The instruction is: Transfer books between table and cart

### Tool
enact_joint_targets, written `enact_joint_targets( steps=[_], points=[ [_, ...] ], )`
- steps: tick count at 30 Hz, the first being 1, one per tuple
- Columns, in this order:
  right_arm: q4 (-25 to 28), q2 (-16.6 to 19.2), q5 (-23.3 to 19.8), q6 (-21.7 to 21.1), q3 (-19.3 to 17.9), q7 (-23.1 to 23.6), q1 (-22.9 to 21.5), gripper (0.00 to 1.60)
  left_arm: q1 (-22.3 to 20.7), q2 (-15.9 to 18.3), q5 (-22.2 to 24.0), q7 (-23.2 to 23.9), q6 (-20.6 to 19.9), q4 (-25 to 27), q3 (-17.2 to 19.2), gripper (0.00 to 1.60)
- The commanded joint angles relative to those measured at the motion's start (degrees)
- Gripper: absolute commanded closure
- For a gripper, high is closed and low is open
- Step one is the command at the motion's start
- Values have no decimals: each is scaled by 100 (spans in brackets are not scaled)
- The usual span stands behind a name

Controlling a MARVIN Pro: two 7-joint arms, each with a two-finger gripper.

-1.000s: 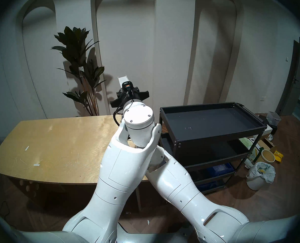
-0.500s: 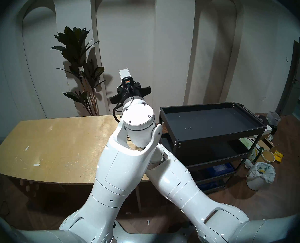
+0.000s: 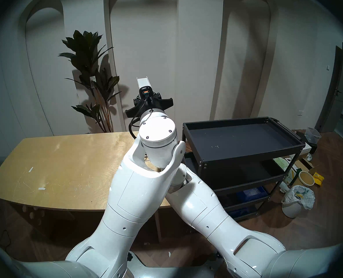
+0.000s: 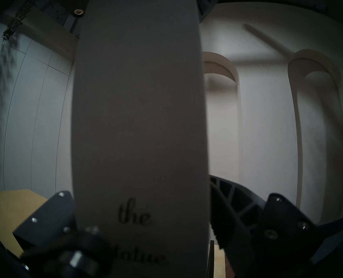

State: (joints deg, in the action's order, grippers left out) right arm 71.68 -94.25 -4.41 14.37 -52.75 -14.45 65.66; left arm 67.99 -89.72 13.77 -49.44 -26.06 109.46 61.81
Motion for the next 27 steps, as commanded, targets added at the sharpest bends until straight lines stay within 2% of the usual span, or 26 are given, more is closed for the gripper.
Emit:
enact_joint_targets(
  steps=[1,2,4,5,7,8,9,13,20,27],
  points=[
    [267,-78,-60,63,9,-46,-132,160,-151,61,55,11,95,245,-88,136],
    [282,-66,-66,66,12,-49,-132,160,-154,93,64,22,110,278,-107,94],
    [354,-60,-69,46,9,-79,-122,160,-152,113,52,20,129,348,-156,99],
    [405,-57,-79,40,5,-103,-116,160,-152,125,59,26,152,400,-182,89],
    [505,-45,-88,16,-5,-135,-104,160,-169,165,22,40,171,482,-251,45],
    [561,-34,-94,-10,-5,-154,-97,160,-172,182,50,66,186,528,-274,5],
    [623,-29,-105,-36,-16,-183,-83,160,-181,206,37,84,203,575,-316,0],
    [806,-34,-113,-212,-81,-346,-58,160,-125,299,-12,200,403,841,-497,0],
    [1014,6,-93,-499,-277,-567,-135,160,-161,363,-313,398,931,1316,-1081,0],
    [1146,245,-110,-803,-752,-776,-371,160,-162,429,-479,404,1310,1908,-1276,0]
  ],
)
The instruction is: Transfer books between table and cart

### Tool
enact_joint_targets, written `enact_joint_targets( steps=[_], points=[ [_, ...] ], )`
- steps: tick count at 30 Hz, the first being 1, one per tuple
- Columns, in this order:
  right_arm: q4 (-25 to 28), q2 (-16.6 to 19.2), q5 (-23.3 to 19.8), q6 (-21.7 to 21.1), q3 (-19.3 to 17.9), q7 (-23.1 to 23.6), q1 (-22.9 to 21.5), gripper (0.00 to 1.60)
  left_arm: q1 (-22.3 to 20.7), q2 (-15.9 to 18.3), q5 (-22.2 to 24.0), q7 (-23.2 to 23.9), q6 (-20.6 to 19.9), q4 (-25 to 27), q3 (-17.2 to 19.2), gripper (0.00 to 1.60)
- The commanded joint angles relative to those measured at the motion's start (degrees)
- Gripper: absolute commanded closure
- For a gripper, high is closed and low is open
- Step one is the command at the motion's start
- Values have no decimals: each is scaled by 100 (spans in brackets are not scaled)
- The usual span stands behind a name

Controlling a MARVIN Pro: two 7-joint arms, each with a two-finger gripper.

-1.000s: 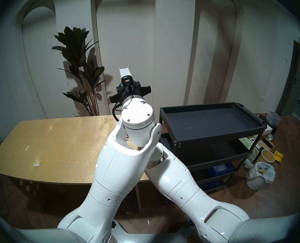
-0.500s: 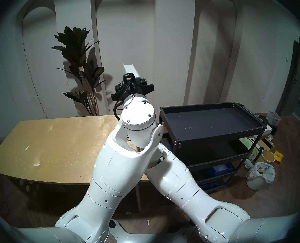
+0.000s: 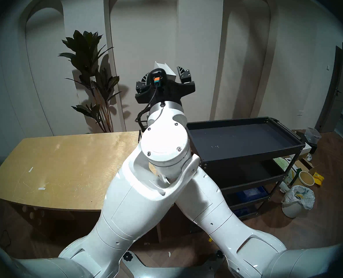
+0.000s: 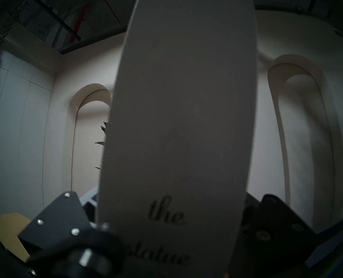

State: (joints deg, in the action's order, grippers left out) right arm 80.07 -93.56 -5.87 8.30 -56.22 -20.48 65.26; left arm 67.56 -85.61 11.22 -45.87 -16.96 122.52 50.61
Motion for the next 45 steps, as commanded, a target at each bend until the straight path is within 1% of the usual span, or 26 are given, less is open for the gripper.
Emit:
enact_joint_targets(
  steps=[1,2,3,4,5,8,10,12,15,18,19,21,23,24,26,28,29,30,32,36,37,38,39,41,42,45],
  points=[
    [331,222,39,-232,-462,-178,-362,160,-124,25,-248,43,449,637,-164,0],
    [372,278,45,-284,-533,-188,-395,160,-77,70,-258,49,488,788,-180,0],
    [407,324,49,-321,-586,-192,-419,160,-70,86,-280,49,531,818,-187,0],
    [458,388,53,-386,-654,-188,-441,160,17,151,-275,50,549,1015,-200,0],
    [491,429,49,-428,-709,-189,-456,160,-5,145,-302,46,610,951,-203,0],
    [600,617,89,-634,-887,-194,-498,160,187,337,-297,55,659,1305,-215,0],
    [660,736,80,-804,-1019,-192,-514,160,313,459,-271,56,671,1441,-181,0],
    [718,848,45,-992,-1143,-159,-516,160,484,617,-200,76,657,1636,-106,0],
    [703,1007,-73,-1231,-1403,-104,-535,160,702,766,-47,5,597,1650,239,0],
    [662,1145,-180,-1393,-1642,-23,-575,160,828,898,30,-88,575,1445,703,0],
    [645,1186,-197,-1407,-1692,4,-584,160,823,945,44,-152,590,1359,731,0],
    [630,1257,-305,-1496,-1835,94,-602,160,882,1030,179,-198,562,1169,1014,0],
    [586,1342,-339,-1512,-1911,168,-615,160,874,1107,244,-309,566,985,1120,0],
    [570,1402,-426,-1541,-1975,300,-619,160,881,1177,339,-341,530,852,1298,0],
    [515,1487,-486,-1555,-2037,413,-612,160,868,1266,430,-396,565,701,1434,0],
    [434,1585,-564,-1616,-2093,588,-614,160,898,1343,629,-378,573,551,1739,0],
    [385,1618,-601,-1652,-2112,663,-619,160,869,1440,673,-455,603,486,1680,0],
    [315,1653,-662,-1730,-2132,768,-632,160,902,1471,790,-433,603,404,1859,0],
    [188,1697,-718,-1800,-2142,905,-650,160,932,1534,953,-457,620,275,2019,0],
    [-107,1807,-949,-1864,-2133,1368,-687,160,980,1736,1362,-300,601,-43,2410,0],
    [-189,1852,-1008,-1852,-2117,1520,-699,160,1008,1751,1509,-181,576,-117,2577,0],
    [-237,1874,-1033,-1782,-2083,1551,-674,160,1005,1784,1571,-157,577,-191,2595,0],
    [-320,1925,-1087,-1741,-2074,1768,-680,160,1006,1846,1694,-58,569,-273,2672,0],
    [-438,1979,-1135,-1594,-1984,1807,-671,160,1005,1904,1839,51,545,-408,2745,0],
    [-530,2026,-1177,-1538,-1959,2010,-692,160,1007,1943,1948,146,535,-476,2803,0],
    [-768,2131,-1304,-1355,-1825,2303,-783,160,1023,2028,2213,412,516,-618,2918,0]
  ],
)
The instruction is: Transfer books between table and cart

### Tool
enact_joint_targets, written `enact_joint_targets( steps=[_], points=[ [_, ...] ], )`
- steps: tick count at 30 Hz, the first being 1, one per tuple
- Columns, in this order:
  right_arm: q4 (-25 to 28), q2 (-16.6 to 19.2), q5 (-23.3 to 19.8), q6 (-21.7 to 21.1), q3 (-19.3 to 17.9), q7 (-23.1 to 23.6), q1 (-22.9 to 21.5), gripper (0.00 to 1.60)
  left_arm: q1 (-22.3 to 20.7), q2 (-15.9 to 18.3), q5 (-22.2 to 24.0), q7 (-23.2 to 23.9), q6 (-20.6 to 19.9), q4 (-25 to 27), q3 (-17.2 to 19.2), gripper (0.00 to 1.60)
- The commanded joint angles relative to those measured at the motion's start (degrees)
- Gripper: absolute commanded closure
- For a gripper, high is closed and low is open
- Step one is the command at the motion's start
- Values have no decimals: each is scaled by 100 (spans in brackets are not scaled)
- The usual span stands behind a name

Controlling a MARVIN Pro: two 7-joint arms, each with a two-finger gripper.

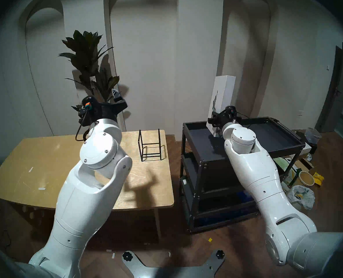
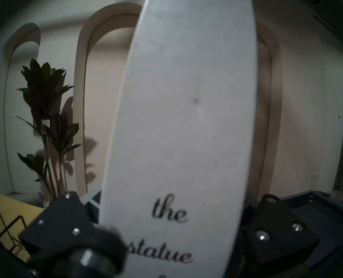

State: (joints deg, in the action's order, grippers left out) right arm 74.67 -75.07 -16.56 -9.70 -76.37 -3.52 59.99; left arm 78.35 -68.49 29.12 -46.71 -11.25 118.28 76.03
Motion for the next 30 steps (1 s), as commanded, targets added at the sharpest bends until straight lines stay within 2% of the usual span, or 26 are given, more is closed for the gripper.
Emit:
enact_joint_targets(
  steps=[1,9,18,22,25,30],
  points=[
    [-293,318,-275,481,244,690,-291,160,-50,333,474,552,-66,-231,391,0],
    [-821,583,-482,1106,529,1592,-523,160,-11,419,823,938,-125,-410,465,0],
    [-1578,618,-627,1757,606,2485,-784,160,-29,463,950,1163,-134,-545,387,0],
    [-1885,507,-718,1871,563,2587,-863,160,-49,475,963,1186,-154,-606,345,0],
    [-1963,408,-769,1669,535,2473,-857,160,-59,478,969,1198,-146,-636,318,0],
    [-2019,327,-706,1744,581,2395,-746,160,-68,470,960,1168,-148,-666,279,0]
  ],
)
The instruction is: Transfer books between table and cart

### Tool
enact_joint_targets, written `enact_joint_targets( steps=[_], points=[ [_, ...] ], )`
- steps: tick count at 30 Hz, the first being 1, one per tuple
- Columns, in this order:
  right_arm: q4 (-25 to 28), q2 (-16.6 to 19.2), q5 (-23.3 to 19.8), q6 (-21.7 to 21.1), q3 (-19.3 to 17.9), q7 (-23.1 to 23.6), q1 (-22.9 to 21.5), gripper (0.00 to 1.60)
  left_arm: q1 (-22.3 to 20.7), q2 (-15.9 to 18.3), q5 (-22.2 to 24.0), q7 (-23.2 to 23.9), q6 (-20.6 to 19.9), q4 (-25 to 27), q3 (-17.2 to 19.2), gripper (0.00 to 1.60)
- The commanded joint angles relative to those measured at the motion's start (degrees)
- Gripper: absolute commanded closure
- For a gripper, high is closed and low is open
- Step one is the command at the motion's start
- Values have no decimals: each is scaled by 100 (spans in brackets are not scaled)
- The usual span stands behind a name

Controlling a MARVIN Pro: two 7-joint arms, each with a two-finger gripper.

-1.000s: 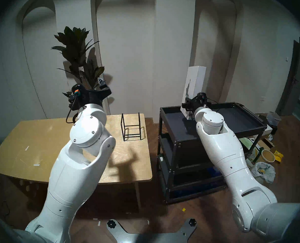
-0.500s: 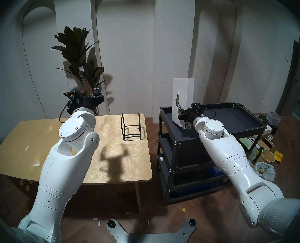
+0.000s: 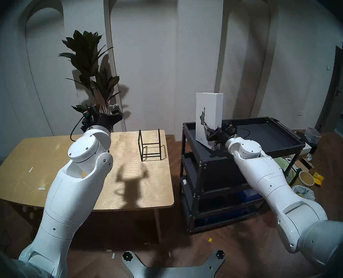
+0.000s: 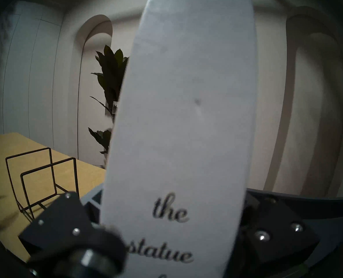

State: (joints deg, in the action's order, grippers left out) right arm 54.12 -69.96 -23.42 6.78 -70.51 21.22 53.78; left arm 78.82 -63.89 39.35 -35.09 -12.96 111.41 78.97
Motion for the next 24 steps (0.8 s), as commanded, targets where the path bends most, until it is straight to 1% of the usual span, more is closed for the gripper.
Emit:
enact_joint_targets(
  steps=[1,4,5,7,11,12,15,16,17,20,22,24],
  points=[
    [11,-197,-26,129,12,-30,-110,160,-116,8,-63,2,23,16,-21,0],
    [-15,-241,3,134,63,-35,-75,160,-121,3,-64,-18,11,10,-33,0],
    [-13,-258,-16,52,71,-36,-69,160,-122,0,-62,-26,8,5,-34,0],
    [-62,-295,0,46,100,-76,-72,160,-123,-3,-60,-42,4,-3,-34,0],
    [-146,-316,79,-49,222,-205,-76,160,-111,-7,-29,-65,-10,-14,-9,0],
    [-136,-300,177,-35,282,-308,-67,160,-112,-12,-25,-75,-13,-21,-5,0],
    [-136,-304,217,-122,325,-429,-47,160,-120,-13,-15,-86,-17,-42,-6,0],
    [-94,-302,217,-264,325,-510,-34,160,-123,-12,-13,-91,-17,-45,-11,0],
    [-80,-295,227,-292,333,-528,-30,160,-126,-11,-10,-97,-21,-47,-13,0],
    [98,-260,267,-694,381,-800,0,160,-146,-17,12,-112,-39,-57,-23,0],
    [135,-256,287,-840,467,-1021,-34,160,-164,-21,23,-114,-43,-72,-33,0],
    [127,-286,248,-961,507,-1146,-60,160,-182,-29,25,-117,-46,-90,-47,0]
  ],
)
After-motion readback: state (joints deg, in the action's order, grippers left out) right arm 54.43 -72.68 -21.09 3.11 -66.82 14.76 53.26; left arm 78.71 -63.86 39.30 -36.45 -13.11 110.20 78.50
